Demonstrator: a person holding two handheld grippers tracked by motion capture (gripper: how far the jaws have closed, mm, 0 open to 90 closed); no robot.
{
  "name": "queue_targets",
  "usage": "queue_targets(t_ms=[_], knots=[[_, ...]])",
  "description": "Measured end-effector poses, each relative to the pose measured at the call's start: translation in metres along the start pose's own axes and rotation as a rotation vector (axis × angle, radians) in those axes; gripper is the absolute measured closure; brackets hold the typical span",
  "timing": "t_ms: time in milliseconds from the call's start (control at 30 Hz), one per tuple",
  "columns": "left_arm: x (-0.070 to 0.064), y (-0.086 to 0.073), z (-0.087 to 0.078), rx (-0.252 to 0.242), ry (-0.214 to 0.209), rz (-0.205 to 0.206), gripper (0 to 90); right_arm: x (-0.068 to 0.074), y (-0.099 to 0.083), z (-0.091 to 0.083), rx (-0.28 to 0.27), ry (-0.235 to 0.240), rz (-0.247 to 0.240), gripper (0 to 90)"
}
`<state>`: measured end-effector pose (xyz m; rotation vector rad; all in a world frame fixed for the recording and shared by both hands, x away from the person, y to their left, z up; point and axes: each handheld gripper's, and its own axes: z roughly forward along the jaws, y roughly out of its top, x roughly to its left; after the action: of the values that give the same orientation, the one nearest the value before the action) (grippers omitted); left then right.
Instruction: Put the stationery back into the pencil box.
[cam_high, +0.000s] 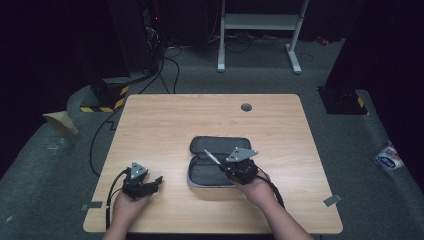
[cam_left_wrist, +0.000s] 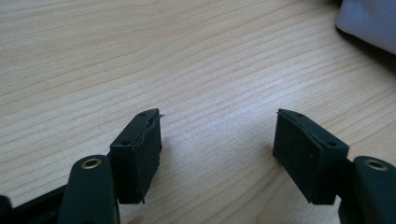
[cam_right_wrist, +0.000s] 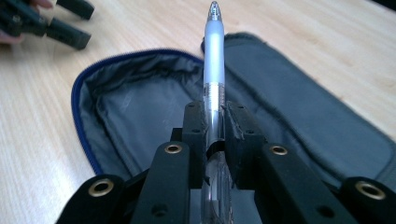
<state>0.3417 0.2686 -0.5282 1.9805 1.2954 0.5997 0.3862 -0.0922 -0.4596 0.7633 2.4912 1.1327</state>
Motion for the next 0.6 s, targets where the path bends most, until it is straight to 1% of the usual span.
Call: queue_targets(t_ms=[367, 433, 500, 600], knots=[[0.0, 0.0, 0.0, 0.001, 0.001, 0.003, 32.4, 0.008, -0.011, 0.007, 0.058, 0.066, -0.007, 77.7], [0.0, 0.0, 0.0, 0.0, 0.001, 0.002, 32.4, 0.011, -0.013, 0.007, 0.064, 0.087, 0.0, 77.3], [0.0, 0.0, 0.0, 0.0, 0.001, 0.002, 32.4, 0.014, -0.014, 0.007, 0.071, 0.105, 0.008, 74.7], [0.0, 0.0, 0.0, 0.0, 0.001, 0.002, 32.5, 0.017, -0.016, 0.005, 0.062, 0.1, -0.003, 73.3]])
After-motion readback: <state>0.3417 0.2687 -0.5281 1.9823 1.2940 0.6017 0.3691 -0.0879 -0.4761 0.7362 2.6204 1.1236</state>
